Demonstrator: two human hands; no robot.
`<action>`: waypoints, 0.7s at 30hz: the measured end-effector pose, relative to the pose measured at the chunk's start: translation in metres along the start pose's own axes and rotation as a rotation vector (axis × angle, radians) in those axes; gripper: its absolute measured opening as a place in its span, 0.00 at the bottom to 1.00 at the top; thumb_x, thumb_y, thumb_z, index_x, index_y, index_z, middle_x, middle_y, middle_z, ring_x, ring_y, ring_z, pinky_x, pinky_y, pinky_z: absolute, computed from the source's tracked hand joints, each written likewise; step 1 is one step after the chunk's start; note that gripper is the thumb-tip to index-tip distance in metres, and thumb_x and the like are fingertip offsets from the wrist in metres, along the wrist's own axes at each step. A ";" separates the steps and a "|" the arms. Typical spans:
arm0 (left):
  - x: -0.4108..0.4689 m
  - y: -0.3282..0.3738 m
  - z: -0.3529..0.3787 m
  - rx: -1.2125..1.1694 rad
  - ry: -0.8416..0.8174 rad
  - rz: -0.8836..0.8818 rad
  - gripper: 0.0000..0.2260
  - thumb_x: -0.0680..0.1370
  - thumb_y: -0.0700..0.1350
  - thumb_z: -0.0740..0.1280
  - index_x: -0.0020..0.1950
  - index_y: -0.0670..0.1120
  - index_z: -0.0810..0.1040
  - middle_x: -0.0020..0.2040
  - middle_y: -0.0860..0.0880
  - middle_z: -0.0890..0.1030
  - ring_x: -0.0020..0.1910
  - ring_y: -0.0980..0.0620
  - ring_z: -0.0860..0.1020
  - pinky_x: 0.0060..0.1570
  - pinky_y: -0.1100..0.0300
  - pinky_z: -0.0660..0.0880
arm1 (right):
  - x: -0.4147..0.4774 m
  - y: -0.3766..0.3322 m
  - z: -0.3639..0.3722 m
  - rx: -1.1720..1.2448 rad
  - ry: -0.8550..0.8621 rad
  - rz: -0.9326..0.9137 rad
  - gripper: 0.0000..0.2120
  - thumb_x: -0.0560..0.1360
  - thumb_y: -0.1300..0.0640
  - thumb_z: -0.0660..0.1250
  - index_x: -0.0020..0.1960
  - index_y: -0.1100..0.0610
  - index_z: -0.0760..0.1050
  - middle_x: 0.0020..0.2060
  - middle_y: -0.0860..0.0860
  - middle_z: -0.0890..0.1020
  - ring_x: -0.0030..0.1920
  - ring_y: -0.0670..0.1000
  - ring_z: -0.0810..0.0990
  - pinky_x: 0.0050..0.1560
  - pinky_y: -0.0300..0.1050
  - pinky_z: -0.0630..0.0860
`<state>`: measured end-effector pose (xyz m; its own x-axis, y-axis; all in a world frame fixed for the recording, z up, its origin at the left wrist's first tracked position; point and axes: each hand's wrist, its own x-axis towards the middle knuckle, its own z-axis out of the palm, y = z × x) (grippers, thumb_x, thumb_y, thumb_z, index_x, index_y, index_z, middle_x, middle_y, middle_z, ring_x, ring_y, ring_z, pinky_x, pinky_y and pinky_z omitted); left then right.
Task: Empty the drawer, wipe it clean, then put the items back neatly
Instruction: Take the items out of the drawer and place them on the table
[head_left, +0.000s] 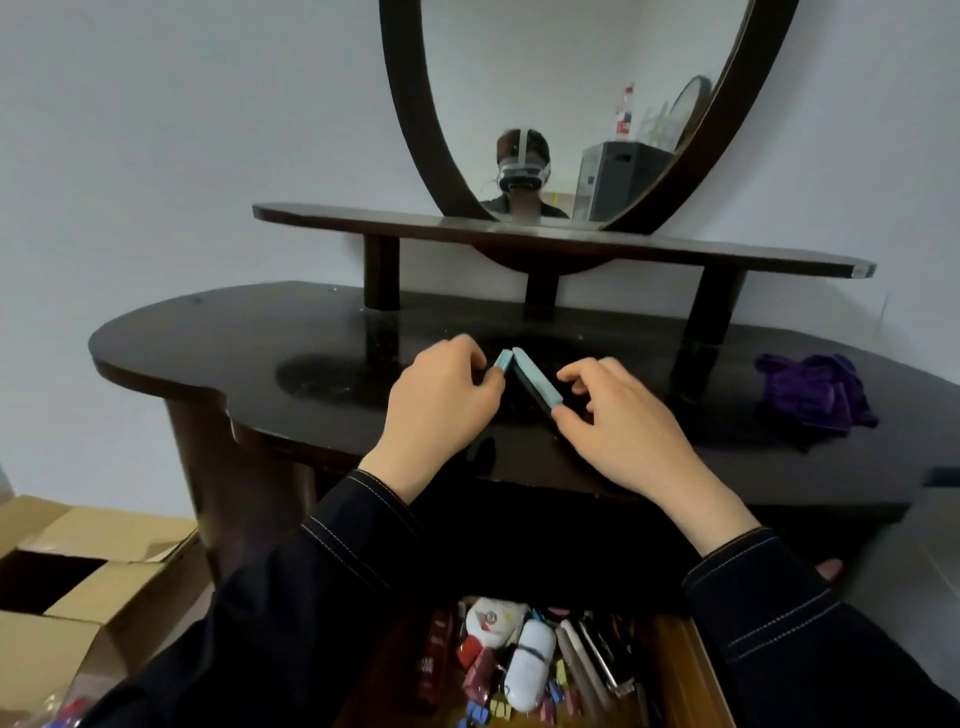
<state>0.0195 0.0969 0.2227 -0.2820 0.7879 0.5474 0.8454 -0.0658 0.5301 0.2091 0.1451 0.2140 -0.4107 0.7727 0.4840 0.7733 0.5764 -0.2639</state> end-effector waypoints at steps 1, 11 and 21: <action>-0.007 0.001 -0.002 -0.008 0.025 0.034 0.07 0.78 0.53 0.65 0.49 0.50 0.77 0.41 0.54 0.77 0.41 0.51 0.76 0.37 0.56 0.67 | -0.008 -0.002 -0.001 0.028 0.047 -0.007 0.16 0.79 0.49 0.66 0.65 0.49 0.73 0.57 0.44 0.75 0.51 0.44 0.75 0.46 0.44 0.71; -0.159 -0.050 0.030 -0.192 0.236 0.638 0.06 0.78 0.36 0.64 0.46 0.38 0.80 0.44 0.45 0.78 0.42 0.44 0.75 0.42 0.51 0.70 | -0.169 0.015 0.048 0.328 0.546 -0.270 0.08 0.76 0.68 0.63 0.46 0.63 0.81 0.44 0.52 0.79 0.49 0.51 0.78 0.54 0.41 0.69; -0.206 -0.111 0.136 -0.114 -0.628 -0.084 0.06 0.77 0.43 0.65 0.53 0.49 0.78 0.48 0.52 0.81 0.47 0.50 0.79 0.46 0.49 0.78 | -0.216 0.080 0.171 0.281 -0.229 0.406 0.05 0.80 0.58 0.66 0.53 0.49 0.78 0.51 0.44 0.80 0.50 0.44 0.79 0.43 0.35 0.76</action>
<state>0.0454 0.0253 -0.0367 0.0031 0.9993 0.0359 0.7684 -0.0254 0.6395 0.2773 0.0700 -0.0539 -0.2248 0.9681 0.1109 0.7456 0.2442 -0.6201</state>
